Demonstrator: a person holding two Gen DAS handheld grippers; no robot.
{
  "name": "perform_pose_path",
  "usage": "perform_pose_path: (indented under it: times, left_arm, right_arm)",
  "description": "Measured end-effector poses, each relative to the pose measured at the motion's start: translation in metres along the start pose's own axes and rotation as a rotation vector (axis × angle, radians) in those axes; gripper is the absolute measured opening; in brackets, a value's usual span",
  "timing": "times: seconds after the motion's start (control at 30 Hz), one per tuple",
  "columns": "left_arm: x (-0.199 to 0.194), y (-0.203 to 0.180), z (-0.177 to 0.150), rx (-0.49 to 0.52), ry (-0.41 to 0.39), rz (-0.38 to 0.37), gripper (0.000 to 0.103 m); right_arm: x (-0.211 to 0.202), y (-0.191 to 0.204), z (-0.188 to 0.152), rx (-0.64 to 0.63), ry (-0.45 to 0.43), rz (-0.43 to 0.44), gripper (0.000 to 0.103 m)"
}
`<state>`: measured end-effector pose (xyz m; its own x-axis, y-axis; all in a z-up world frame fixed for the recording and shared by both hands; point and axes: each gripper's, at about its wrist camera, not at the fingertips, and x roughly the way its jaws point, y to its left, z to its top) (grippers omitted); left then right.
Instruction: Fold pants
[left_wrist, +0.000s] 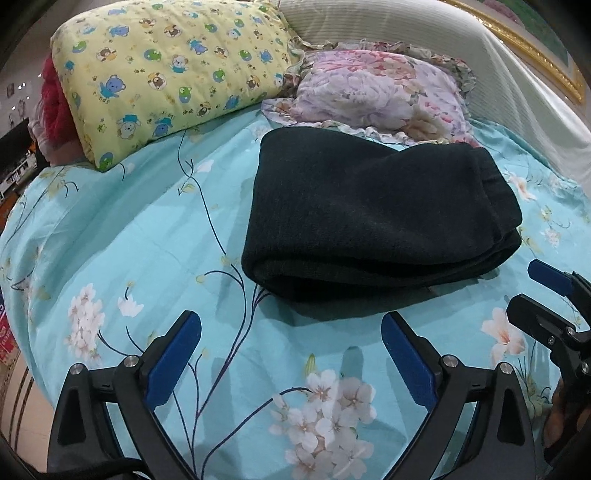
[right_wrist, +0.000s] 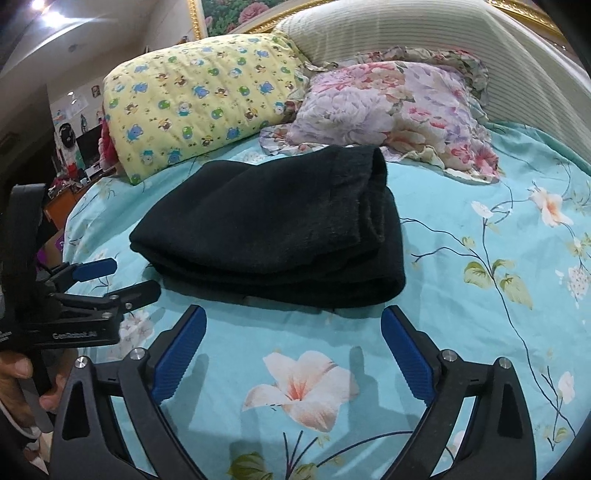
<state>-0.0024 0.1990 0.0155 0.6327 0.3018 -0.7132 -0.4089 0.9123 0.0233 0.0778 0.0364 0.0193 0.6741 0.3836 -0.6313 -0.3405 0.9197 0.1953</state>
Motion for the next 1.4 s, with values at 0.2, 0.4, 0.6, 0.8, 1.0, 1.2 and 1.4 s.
perform_pose_path:
  times: [0.2,0.4,0.6,0.8,1.0,1.2,1.4]
  left_arm:
    - [0.007,0.002,-0.002,-0.014,0.015,0.018,0.099]
    - [0.01,0.001,-0.002,-0.017,0.008,0.01,0.099]
    - [0.012,-0.005,-0.003,0.001,0.012,0.0,0.099]
    - [0.013,-0.004,-0.002,0.006,0.001,0.023,0.099]
    - [0.015,-0.004,-0.001,0.003,0.009,0.014,0.099]
    - [0.014,-0.006,0.001,0.013,0.008,-0.018,0.099]
    - [0.012,-0.009,0.002,0.022,0.001,-0.018,0.099]
  right_arm:
    - [0.005,0.001,-0.001,-0.002,-0.01,-0.01,0.097]
    - [0.009,0.0,-0.002,0.014,-0.019,0.0,0.097]
    - [0.016,0.0,0.0,0.027,-0.016,0.007,0.097]
    - [0.015,0.005,0.0,0.01,-0.018,0.006,0.097]
    - [0.016,0.005,0.0,0.012,-0.018,0.008,0.097]
    - [0.014,0.007,0.0,0.012,-0.016,0.011,0.097]
    - [0.013,0.007,-0.001,0.015,-0.014,0.01,0.097]
